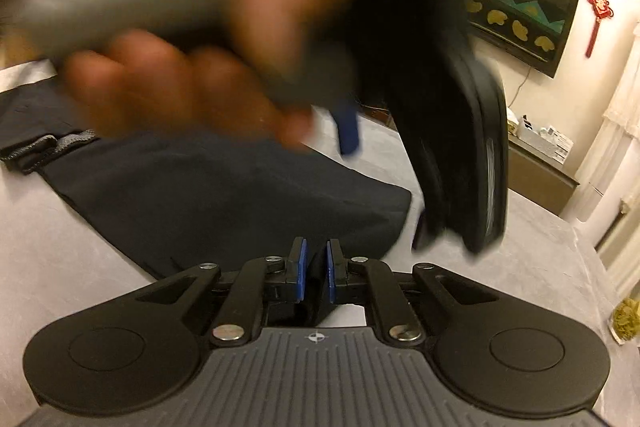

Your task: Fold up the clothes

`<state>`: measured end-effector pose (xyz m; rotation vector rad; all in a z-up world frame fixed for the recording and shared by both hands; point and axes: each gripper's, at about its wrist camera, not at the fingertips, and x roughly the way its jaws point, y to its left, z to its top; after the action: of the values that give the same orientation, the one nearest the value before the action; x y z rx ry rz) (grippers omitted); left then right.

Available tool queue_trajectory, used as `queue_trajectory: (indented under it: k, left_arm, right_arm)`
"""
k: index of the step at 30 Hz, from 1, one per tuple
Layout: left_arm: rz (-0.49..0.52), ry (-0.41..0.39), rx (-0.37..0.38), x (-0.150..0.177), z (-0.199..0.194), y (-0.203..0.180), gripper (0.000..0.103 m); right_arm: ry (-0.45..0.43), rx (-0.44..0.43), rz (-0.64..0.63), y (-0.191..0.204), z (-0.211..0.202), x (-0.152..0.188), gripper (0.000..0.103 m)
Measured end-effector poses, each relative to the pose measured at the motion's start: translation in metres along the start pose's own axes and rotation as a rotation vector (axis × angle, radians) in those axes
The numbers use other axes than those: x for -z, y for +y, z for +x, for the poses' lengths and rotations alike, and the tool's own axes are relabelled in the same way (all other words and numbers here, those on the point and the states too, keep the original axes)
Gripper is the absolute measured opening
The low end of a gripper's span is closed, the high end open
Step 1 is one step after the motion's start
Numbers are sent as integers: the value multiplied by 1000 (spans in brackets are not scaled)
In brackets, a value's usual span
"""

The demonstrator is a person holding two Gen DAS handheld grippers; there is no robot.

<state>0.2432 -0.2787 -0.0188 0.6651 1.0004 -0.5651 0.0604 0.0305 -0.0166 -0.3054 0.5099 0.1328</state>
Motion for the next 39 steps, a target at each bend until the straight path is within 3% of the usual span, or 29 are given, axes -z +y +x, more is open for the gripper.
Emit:
queue_trajectory:
  k: [2, 5, 8, 12, 14, 16, 21, 25, 26, 28, 30, 31, 32, 35, 39]
  left_arm:
    - [33, 7, -6, 2, 8, -2, 18]
    - [-5, -81, 6, 14, -8, 10, 6]
    - [-128, -206, 38, 34, -46, 47, 5]
    - [-388, -329, 72, 103, -94, 133, 5]
    - [-520, -299, 70, 149, -88, 176, 6]
    - [-615, -258, 96, 185, -68, 202, 8]
    - [-752, -270, 177, 242, -48, 212, 39]
    - [-741, -257, 206, 264, -45, 199, 54]
    - [-741, -256, 223, 268, -45, 196, 55]
    - [-743, -275, 273, 274, -44, 189, 55]
    - [-736, -304, 288, 277, -43, 183, 51]
    - [-730, -317, 278, 276, -43, 180, 44]
    - [-715, -333, 248, 275, -45, 176, 35]
    - [-610, -399, 107, 269, -58, 152, 21]
    - [-328, -494, -153, 253, -80, 98, 12]
  right_arm:
    - [-3, -8, 13, -3, 3, 1, 10]
    - [-15, -34, 47, -10, 6, 1, 10]
    - [-76, -106, 124, -19, -3, -7, 10]
    - [-174, -206, 186, -24, -20, -19, 14]
    - [-161, -259, 194, -22, -16, -22, 20]
    - [-111, -305, 200, -16, -1, -23, 35]
    - [5, -372, 177, 14, 35, -26, 35]
    - [3, -375, 211, 12, 32, -34, 35]
    - [-2, -381, 251, 5, 33, -39, 37]
    - [-2, -388, 309, -4, 44, -53, 57]
    - [13, -386, 332, -11, 61, -75, 64]
    - [25, -383, 325, -13, 70, -88, 65]
    - [46, -393, 309, -12, 82, -104, 66]
    - [116, -411, 245, 4, 126, -159, 74]
    - [312, -394, 105, 44, 191, -206, 77]
